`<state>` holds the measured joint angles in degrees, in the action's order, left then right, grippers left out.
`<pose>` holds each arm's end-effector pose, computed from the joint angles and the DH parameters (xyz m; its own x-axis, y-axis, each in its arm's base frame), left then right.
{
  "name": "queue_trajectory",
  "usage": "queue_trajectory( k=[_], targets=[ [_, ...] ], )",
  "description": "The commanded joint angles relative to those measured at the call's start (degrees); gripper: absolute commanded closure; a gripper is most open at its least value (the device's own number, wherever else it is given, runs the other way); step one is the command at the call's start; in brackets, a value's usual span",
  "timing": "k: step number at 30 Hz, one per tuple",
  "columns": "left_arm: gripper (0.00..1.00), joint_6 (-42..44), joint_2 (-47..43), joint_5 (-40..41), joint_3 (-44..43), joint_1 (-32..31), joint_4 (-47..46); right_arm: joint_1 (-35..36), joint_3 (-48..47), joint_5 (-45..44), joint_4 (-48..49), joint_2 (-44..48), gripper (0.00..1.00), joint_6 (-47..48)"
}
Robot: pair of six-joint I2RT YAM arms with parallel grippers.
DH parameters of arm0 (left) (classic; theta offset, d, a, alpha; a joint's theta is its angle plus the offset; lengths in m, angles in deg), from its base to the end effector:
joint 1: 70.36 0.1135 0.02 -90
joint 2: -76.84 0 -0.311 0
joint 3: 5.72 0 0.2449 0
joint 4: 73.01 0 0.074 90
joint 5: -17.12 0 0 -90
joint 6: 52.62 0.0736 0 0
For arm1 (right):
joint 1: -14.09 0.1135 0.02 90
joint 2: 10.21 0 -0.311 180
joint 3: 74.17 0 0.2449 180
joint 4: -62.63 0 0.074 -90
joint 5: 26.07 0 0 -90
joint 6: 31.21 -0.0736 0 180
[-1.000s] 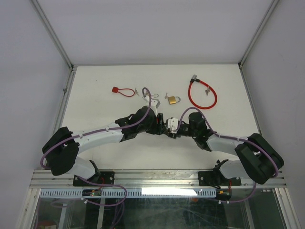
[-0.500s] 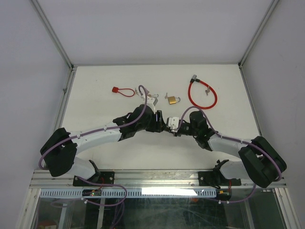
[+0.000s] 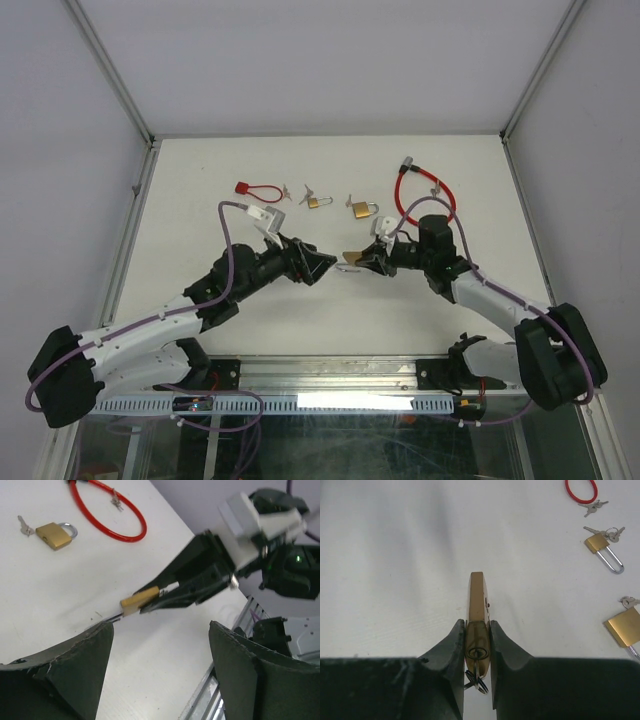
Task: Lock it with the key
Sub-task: Pick up the lock from the center of the board.
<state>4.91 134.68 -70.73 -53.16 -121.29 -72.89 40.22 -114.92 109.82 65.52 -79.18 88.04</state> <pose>0.1537 -0.1849 0.3056 -0.5011 -0.2339 -0.8332 0.5732 0.6316 -0.5221 0.1898 0.1520 0.2344 0.0993 -0.3301 -0.9387 -0.9635 0.2038 -0.1736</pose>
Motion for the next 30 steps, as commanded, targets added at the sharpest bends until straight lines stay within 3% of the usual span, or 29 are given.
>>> queue_trajectory(
  k=[1,6,11,16,20,24,30],
  targets=[
    [0.22,6.48,-5.66,-6.99,10.09,0.24,-17.66,-5.05,-8.74,9.82,-0.63,5.33,1.0,-11.18],
    [0.23,12.49,-7.93,-11.94,18.06,0.18,-28.96,-10.04,-14.99,16.66,-8.45,7.0,1.0,-21.07],
    [0.23,29.91,-9.02,-15.81,23.97,-0.23,-40.36,-12.46,-17.01,24.35,-10.41,6.23,1.0,-27.26],
    [0.22,42.46,-7.03,-14.63,23.92,-0.53,-42.21,-12.95,-18.98,31.97,-12.42,6.62,1.0,-27.63],
    [0.24,43.18,-2.3,-19.12,21.57,-0.4,-44.68,-12.92,-19.19,33.86,-12.6,7.82,1.0,-27.95],
    [0.37,41.41,3.41,-23.53,17.78,-0.13,-43.77,-12.92,-19.31,34.73,-12.45,8.43,1.0,-28.2],
    [0.4,35.71,11.35,-28.22,15.01,0.0,-48.01,-12.86,-18.75,35.34,-11.54,9.2,1.0,-28.3]
  ],
)
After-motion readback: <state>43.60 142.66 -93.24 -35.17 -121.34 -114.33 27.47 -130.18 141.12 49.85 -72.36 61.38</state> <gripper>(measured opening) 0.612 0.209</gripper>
